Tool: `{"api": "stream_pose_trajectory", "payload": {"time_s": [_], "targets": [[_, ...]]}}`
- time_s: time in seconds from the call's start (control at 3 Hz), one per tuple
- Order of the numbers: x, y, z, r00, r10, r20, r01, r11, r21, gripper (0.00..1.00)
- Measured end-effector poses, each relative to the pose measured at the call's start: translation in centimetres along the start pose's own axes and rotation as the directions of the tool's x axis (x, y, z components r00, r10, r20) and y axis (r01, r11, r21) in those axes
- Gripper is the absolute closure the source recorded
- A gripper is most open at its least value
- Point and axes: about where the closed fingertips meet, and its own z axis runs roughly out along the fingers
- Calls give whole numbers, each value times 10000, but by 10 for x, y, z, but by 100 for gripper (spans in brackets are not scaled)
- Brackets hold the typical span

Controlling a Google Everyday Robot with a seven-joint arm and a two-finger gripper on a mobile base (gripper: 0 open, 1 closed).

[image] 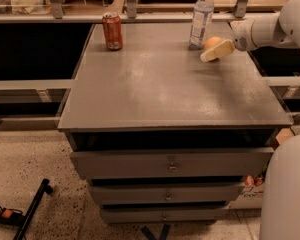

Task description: Move orange near blue plastic bottle

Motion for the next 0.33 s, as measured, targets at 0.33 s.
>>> {"api": "stream_pose_trajectory", "payload": {"time_s": [0.33], "targets": [[0,0,0,10000,0,0,0,10000,-2,0]]}}
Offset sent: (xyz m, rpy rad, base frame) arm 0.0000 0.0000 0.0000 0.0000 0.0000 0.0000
